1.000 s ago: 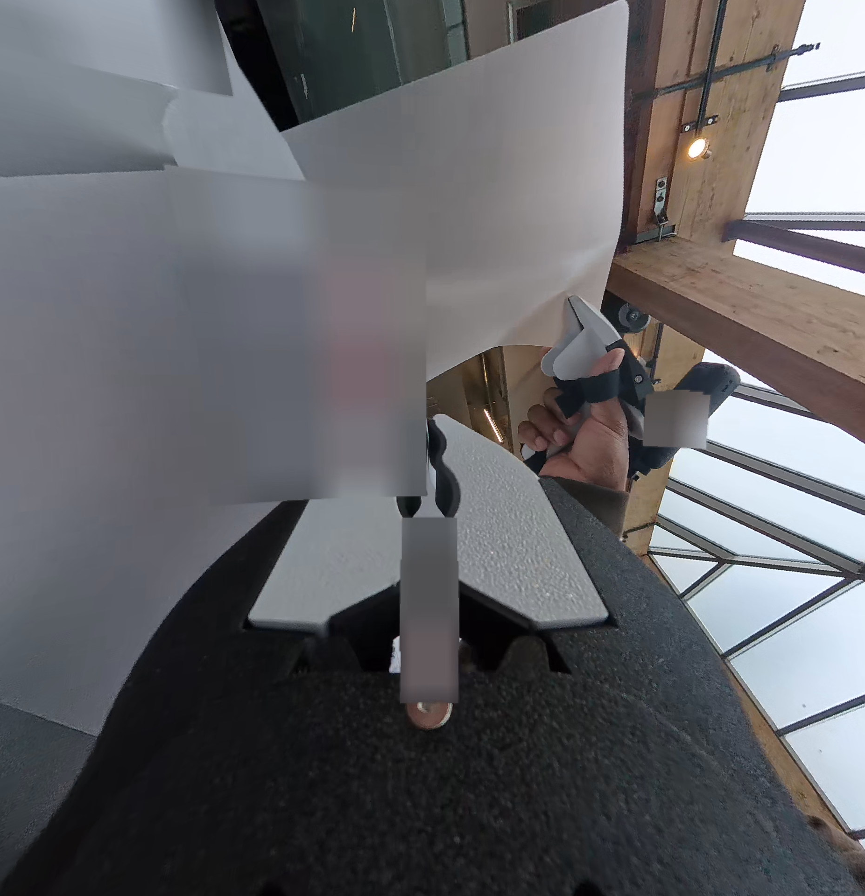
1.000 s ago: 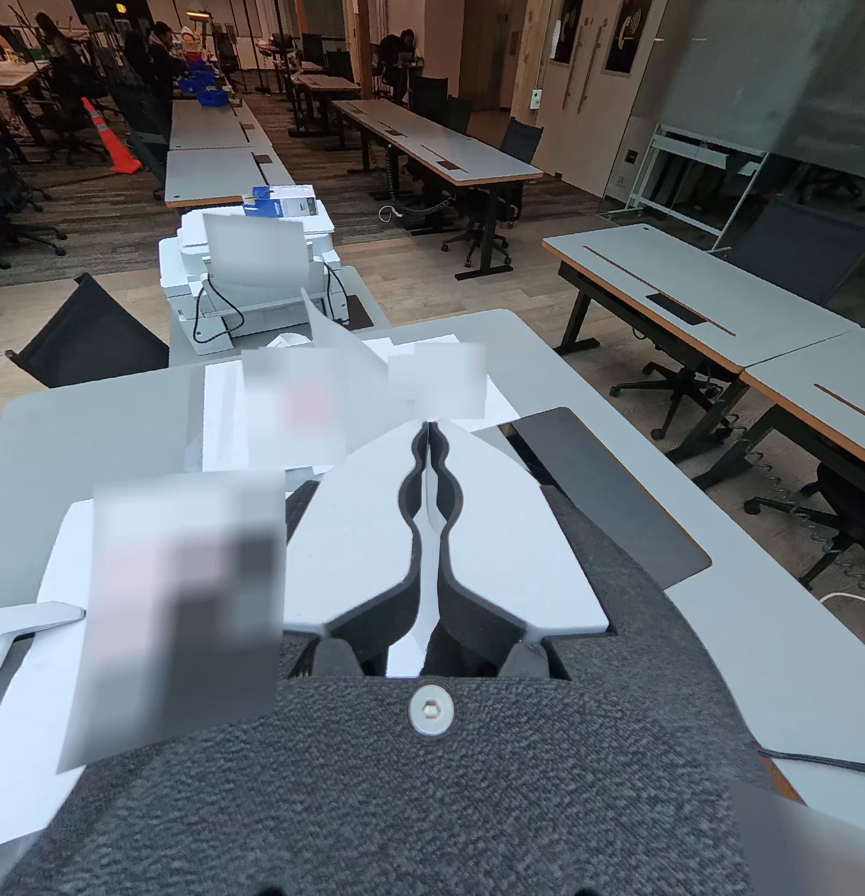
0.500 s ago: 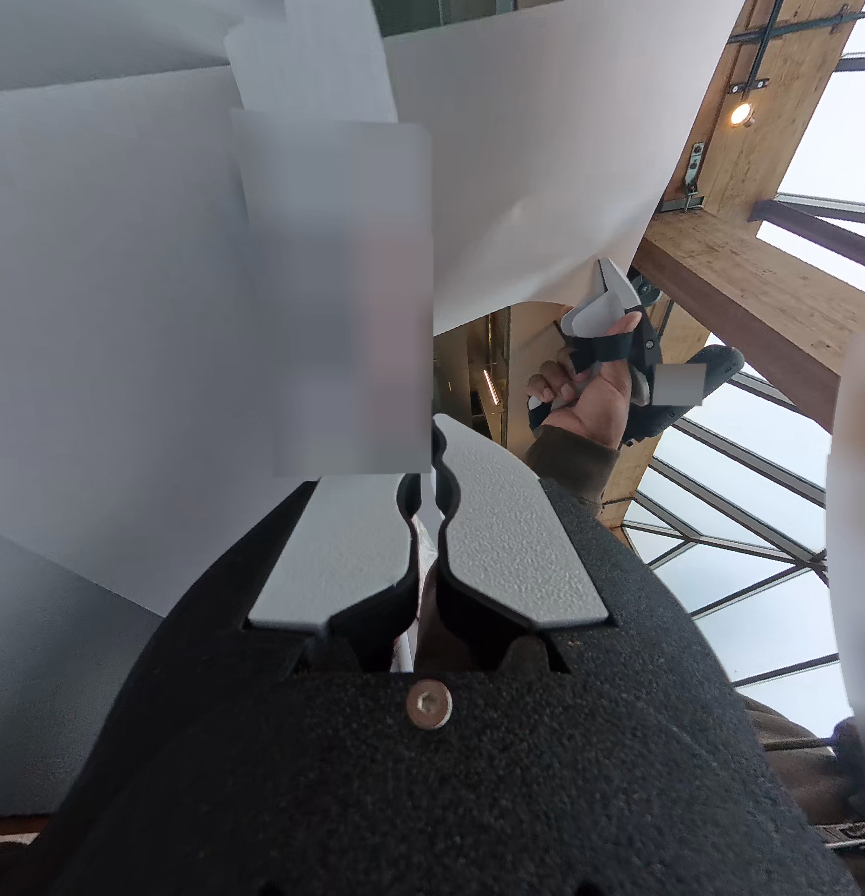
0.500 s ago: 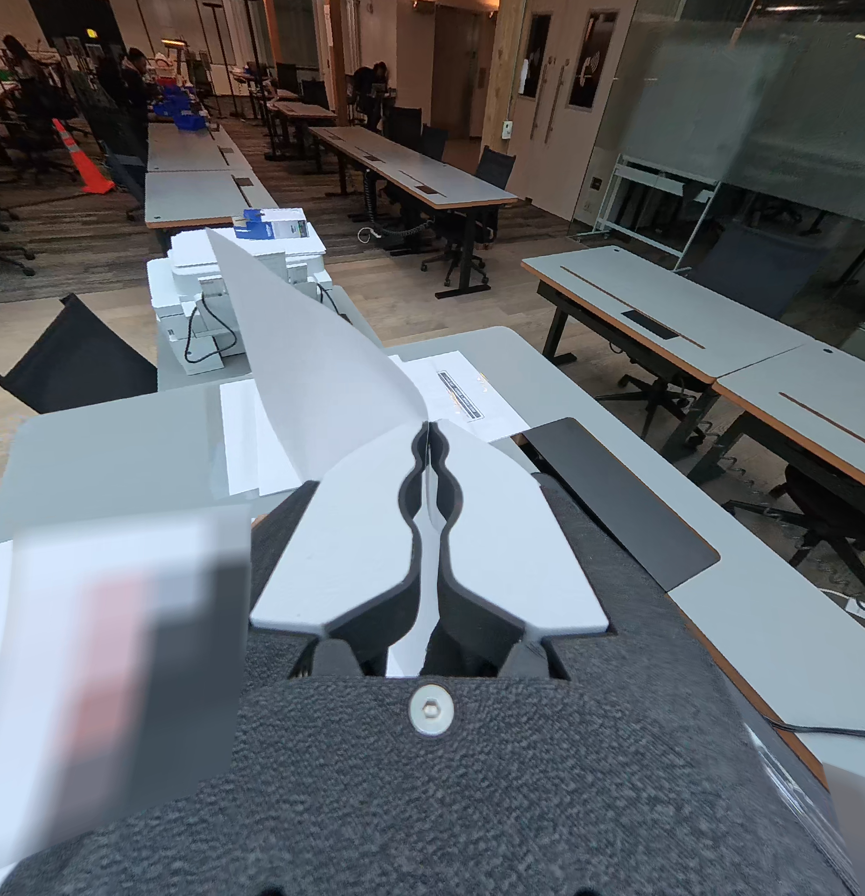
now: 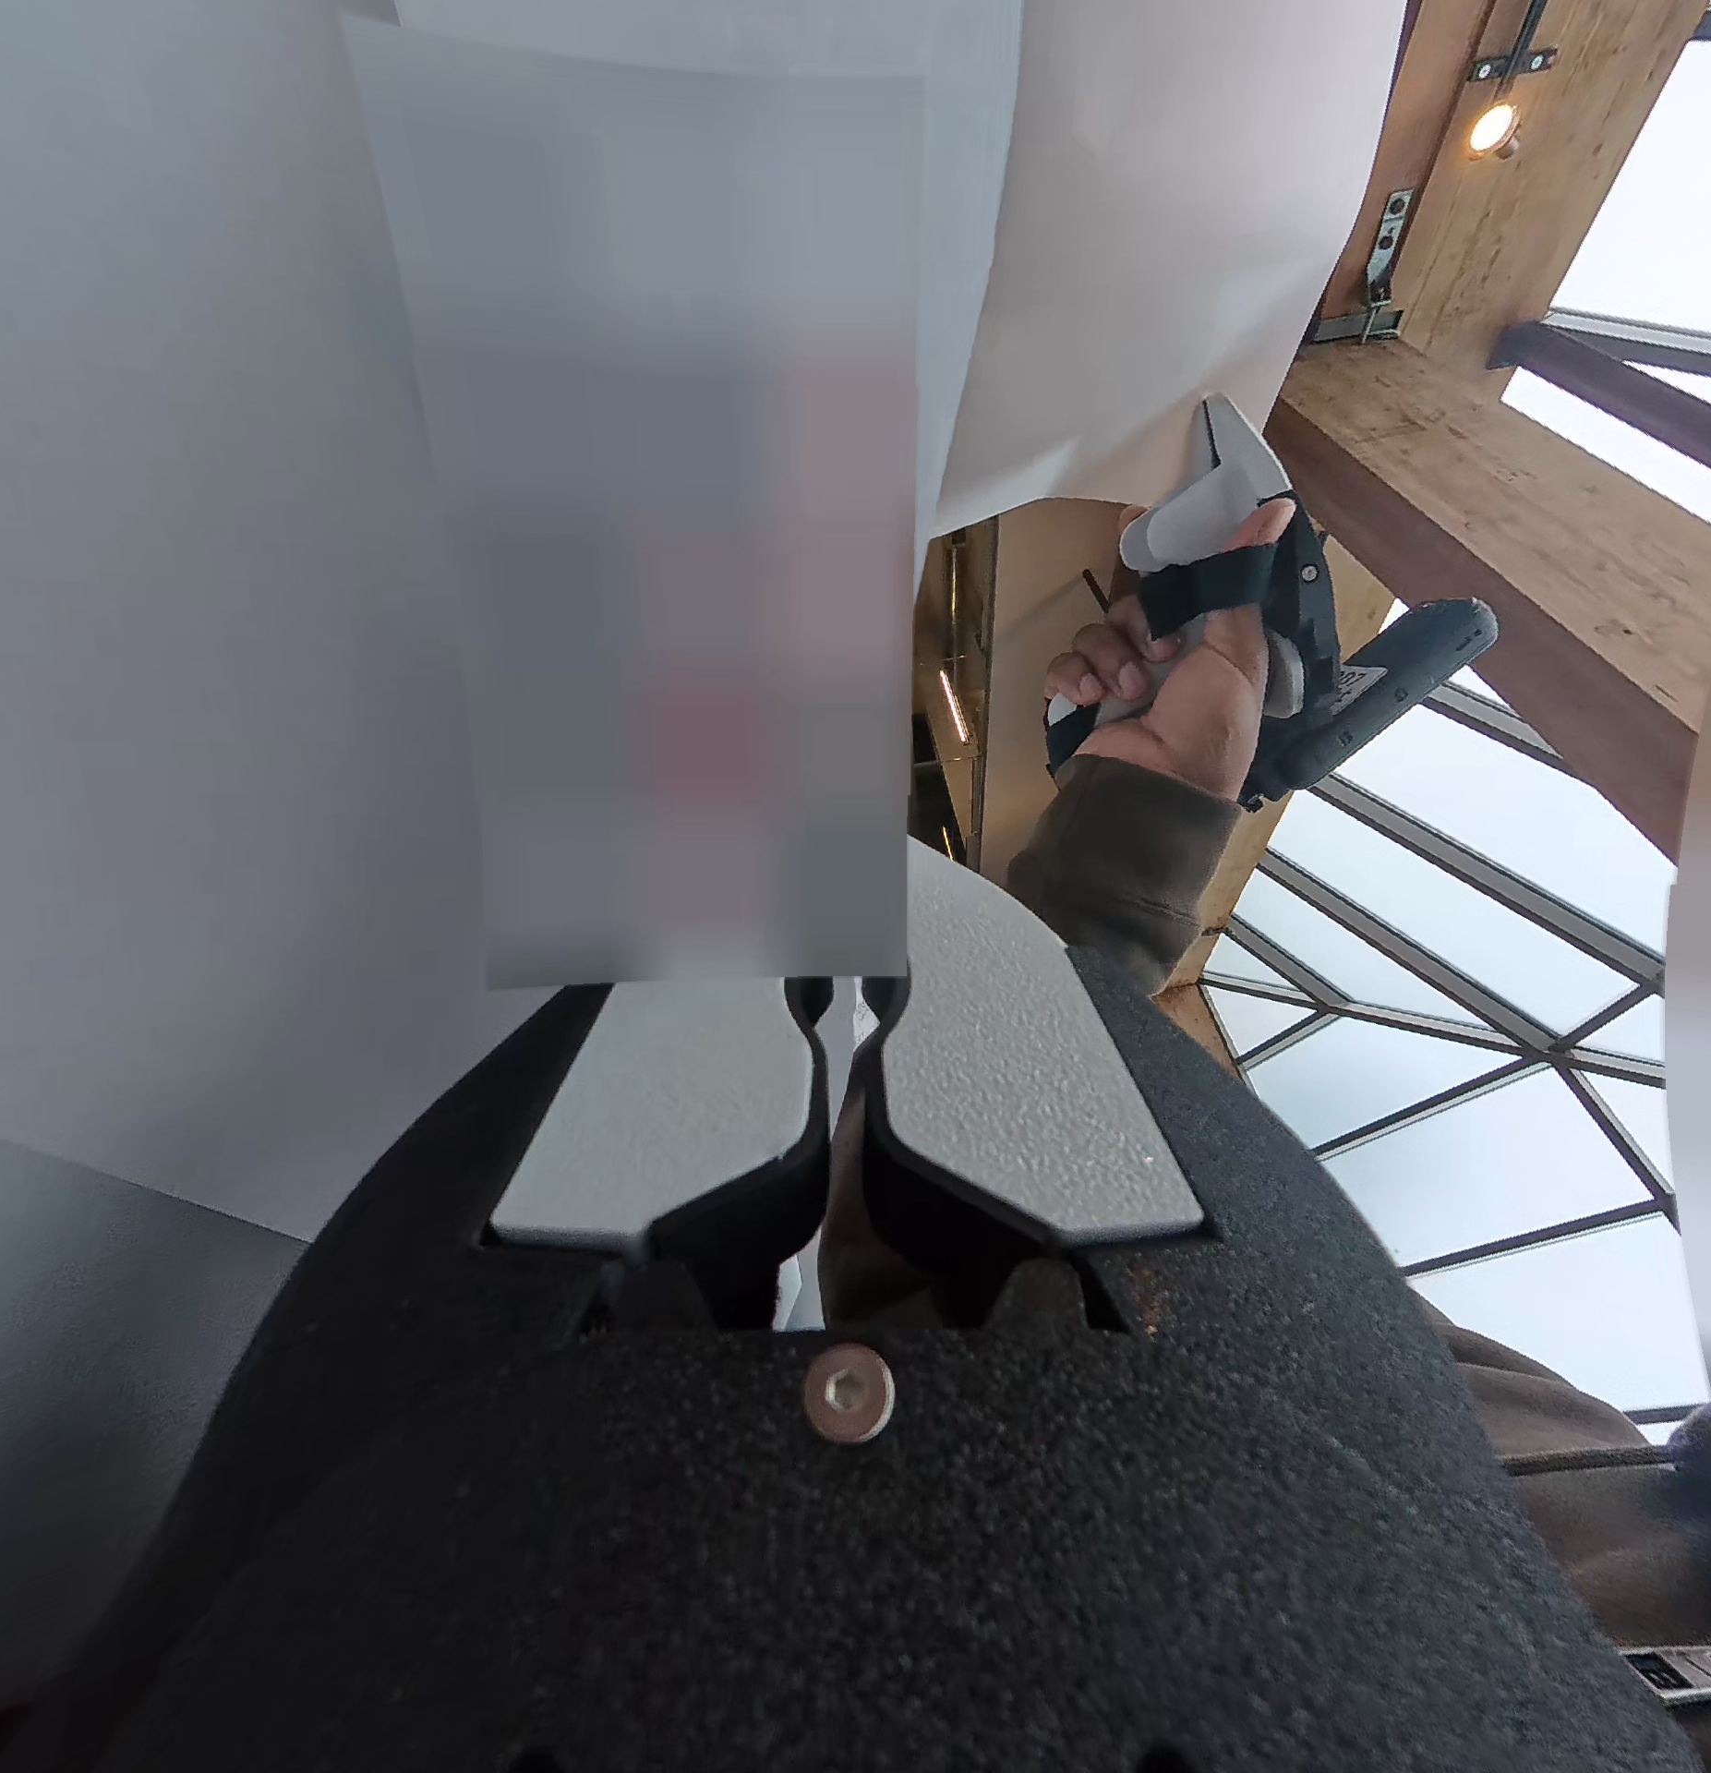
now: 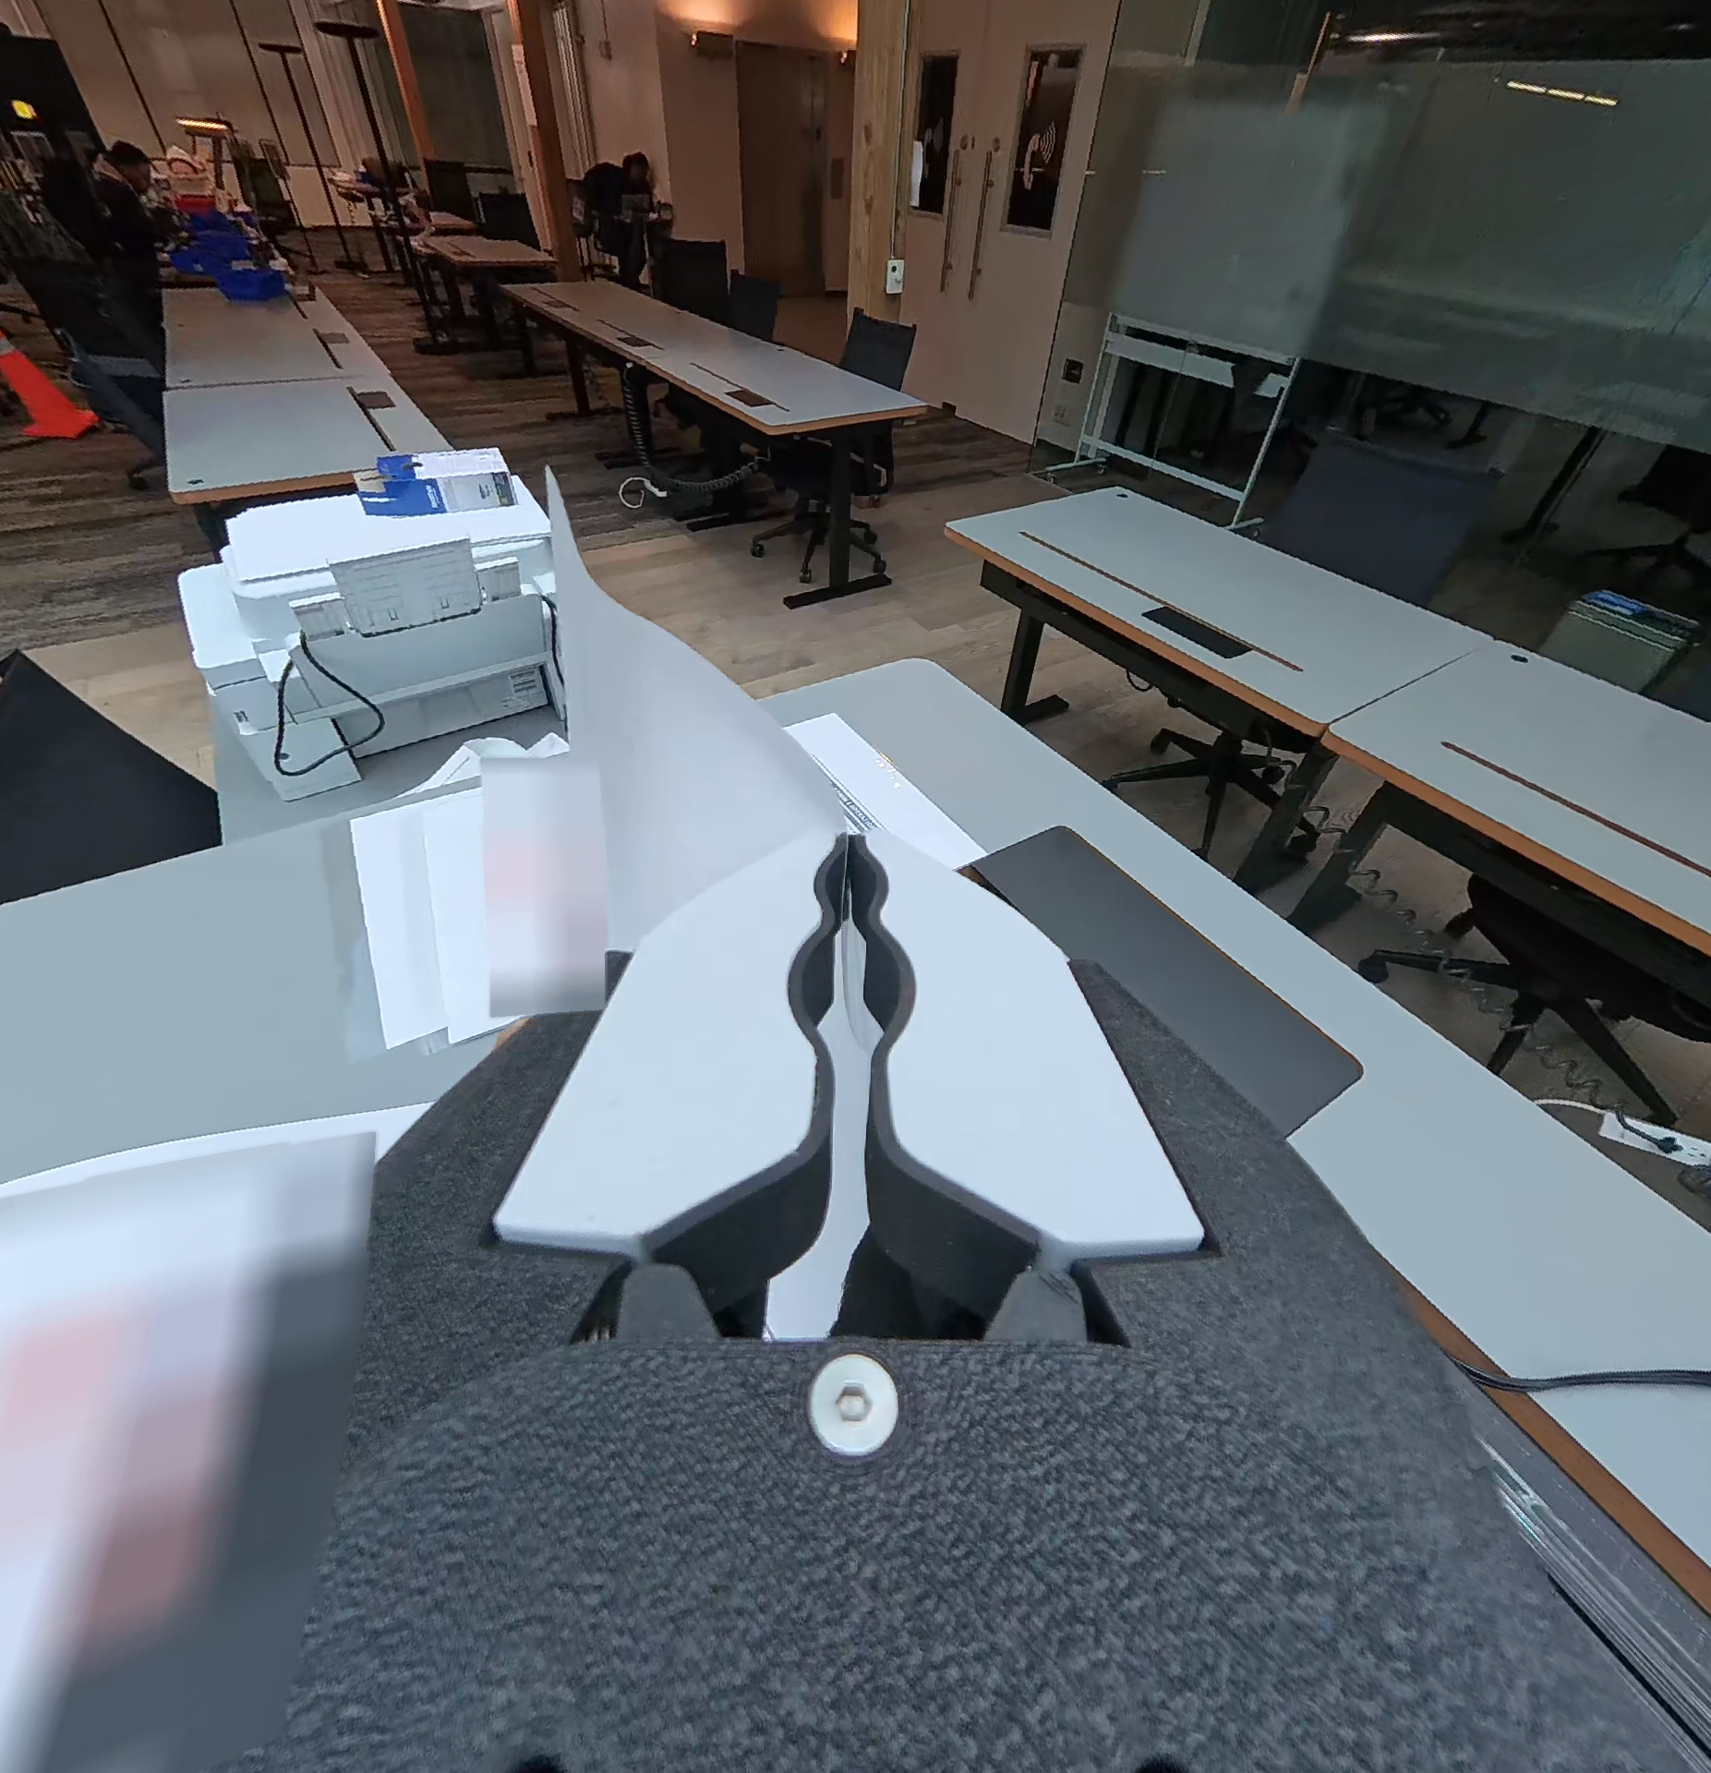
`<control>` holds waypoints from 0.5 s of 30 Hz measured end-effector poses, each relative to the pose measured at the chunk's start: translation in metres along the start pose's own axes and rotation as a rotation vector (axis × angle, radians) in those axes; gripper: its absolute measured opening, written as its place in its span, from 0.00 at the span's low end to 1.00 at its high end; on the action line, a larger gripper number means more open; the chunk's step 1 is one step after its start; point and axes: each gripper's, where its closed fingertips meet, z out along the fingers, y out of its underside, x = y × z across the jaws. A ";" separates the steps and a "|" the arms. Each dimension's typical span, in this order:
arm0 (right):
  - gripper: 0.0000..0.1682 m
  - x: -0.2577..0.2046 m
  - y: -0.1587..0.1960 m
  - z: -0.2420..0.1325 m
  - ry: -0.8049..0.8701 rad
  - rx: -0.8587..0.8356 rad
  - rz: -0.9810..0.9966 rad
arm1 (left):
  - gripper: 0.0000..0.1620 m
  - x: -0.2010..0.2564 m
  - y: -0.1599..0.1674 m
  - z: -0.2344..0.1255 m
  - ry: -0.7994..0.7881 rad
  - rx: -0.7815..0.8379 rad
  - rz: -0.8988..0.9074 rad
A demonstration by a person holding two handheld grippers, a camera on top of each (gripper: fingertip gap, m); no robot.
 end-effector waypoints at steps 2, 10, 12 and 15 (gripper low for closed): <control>0.00 0.001 0.000 0.000 0.005 0.003 0.004 | 0.00 -0.001 0.001 0.000 0.001 -0.006 -0.002; 0.00 0.003 0.001 0.001 0.011 0.002 0.004 | 0.00 -0.023 0.003 -0.008 -0.144 -0.042 0.027; 0.00 0.002 0.002 0.001 0.012 0.001 0.002 | 0.00 -0.020 0.004 -0.005 -0.138 -0.061 0.051; 0.00 0.002 0.003 0.001 0.010 -0.001 0.003 | 0.00 -0.010 0.009 0.003 -0.089 -0.114 0.079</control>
